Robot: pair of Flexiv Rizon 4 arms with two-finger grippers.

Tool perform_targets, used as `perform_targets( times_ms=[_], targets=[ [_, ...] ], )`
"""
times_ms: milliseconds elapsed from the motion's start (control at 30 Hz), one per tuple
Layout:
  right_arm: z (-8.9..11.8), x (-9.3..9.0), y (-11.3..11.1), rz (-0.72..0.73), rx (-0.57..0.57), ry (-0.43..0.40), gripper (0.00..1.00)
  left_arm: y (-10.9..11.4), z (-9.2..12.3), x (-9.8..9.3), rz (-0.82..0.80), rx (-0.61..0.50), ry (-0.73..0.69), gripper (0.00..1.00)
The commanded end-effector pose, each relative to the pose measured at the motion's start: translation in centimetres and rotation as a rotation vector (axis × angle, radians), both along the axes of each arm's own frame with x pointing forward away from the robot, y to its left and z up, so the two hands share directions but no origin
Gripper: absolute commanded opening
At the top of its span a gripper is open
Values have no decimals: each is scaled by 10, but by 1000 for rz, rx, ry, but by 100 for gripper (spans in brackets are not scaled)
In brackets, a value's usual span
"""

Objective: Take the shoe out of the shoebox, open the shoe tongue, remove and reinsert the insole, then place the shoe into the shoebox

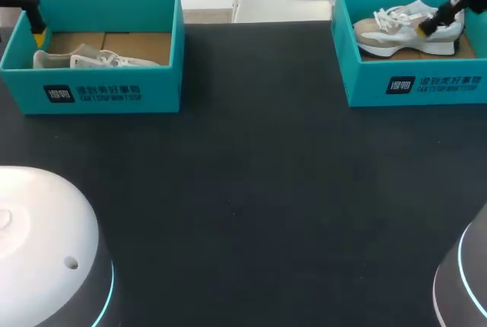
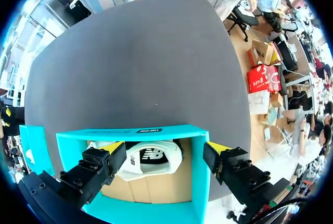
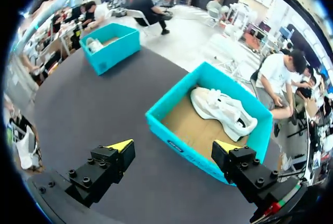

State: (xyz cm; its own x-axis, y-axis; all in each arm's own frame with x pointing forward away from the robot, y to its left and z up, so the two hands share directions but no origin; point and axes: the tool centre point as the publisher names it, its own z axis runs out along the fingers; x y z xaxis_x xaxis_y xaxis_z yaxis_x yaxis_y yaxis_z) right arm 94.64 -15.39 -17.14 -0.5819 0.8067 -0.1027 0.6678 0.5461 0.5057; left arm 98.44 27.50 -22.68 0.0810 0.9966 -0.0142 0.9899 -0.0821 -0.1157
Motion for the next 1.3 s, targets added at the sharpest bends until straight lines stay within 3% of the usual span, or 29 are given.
perform_targets(
  times_ms=[33,233,867,900,933,967,1033,1300],
  targets=[
    [-11,66,-38,-222,-32,139,100,0,0,-1,-1,1,-3,100],
    [-31,107,-66,-527,39,223,100,0,0,-1,-1,1,-3,100],
    [-31,107,-66,-527,39,223,100,0,0,-1,-1,1,-3,100],
    [-39,116,-71,-607,60,254,100,0,0,-1,-1,1,-3,100],
    [-45,127,-75,-627,49,207,100,0,0,-1,-1,1,-3,100],
    [-49,137,-78,-693,105,207,100,0,0,-1,-1,1,-3,100],
    [-58,153,-87,-748,73,207,100,0,0,-1,-1,1,-3,100],
    [-88,198,-123,-884,28,262,100,0,0,-1,-1,1,-3,100]
  ],
)
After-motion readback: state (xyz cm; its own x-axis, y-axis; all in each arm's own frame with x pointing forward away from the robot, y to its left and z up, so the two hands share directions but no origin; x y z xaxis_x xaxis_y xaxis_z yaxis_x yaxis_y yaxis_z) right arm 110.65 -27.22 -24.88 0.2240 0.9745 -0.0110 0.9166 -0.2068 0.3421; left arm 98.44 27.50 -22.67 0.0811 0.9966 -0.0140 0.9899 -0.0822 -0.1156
